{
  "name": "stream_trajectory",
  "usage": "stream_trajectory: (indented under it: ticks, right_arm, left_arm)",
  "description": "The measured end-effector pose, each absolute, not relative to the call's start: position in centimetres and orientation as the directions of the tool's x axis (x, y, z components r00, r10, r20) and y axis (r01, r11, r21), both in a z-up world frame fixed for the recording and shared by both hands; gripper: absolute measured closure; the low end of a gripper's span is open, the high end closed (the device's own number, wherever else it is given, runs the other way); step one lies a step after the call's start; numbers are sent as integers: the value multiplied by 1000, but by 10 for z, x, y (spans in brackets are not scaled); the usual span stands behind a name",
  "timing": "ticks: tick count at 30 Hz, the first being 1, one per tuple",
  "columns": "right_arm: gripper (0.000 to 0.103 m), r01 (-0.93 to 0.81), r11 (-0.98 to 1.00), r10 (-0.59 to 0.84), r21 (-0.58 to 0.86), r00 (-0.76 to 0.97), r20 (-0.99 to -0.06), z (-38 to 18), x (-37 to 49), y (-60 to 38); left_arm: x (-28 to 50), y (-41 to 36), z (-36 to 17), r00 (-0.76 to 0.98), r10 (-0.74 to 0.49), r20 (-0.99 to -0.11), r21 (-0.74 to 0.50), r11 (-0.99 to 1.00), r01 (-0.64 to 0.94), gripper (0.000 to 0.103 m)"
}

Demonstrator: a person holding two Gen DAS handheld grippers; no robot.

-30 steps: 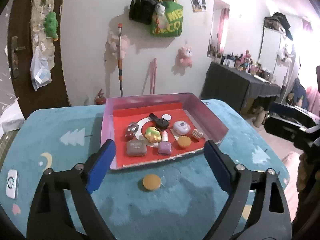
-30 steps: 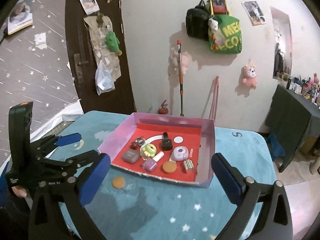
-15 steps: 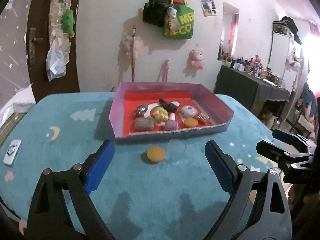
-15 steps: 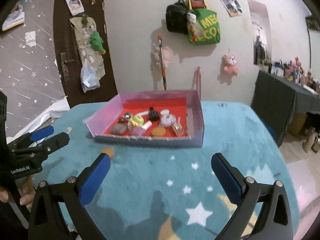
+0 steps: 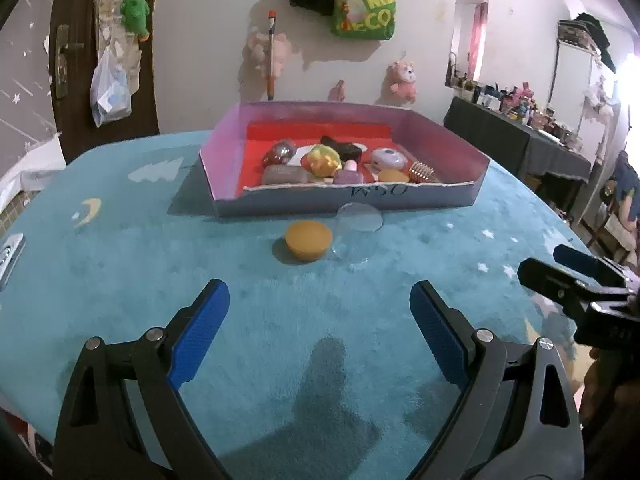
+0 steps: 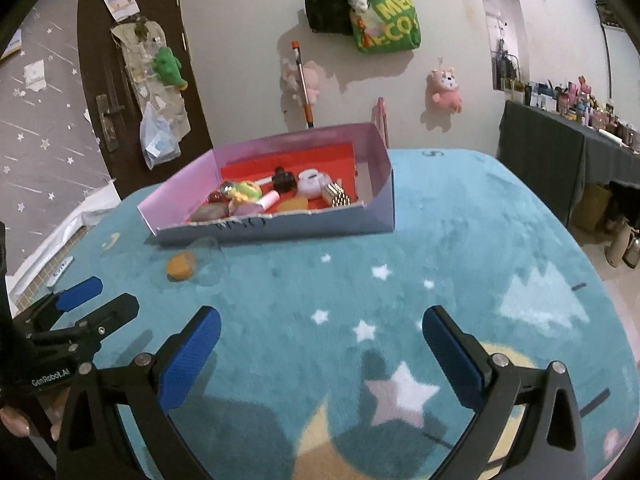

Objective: Organize rigid objects
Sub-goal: 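Withdraw both tools from the box, then move the left tool toward the orange sponge while the right tool approaches the glass cup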

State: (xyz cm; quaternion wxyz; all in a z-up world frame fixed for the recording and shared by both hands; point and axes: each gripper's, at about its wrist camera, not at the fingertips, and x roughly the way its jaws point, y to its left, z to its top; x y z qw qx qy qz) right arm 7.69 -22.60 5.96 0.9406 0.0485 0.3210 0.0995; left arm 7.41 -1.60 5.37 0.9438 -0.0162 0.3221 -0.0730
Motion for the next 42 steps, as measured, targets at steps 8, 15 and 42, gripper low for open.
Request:
stream_trajectory:
  ticks: [8,15,42]
  right_arm:
    - [0,-148,978,209,149,757,-620,44,81,-225]
    - [0,-141,980,200,142,746,-635,38,82,-224]
    - [0,-129,989,143,72,721,-678,32,88,-212]
  left_arm:
    - [78,-20,44,763,-144,-630,-75,989,126,10]
    - [80,-20,37,744,-135,-654,-73,991,115,10]
    - [82,-18,33,732,-127,-669,-70,992,108,10]
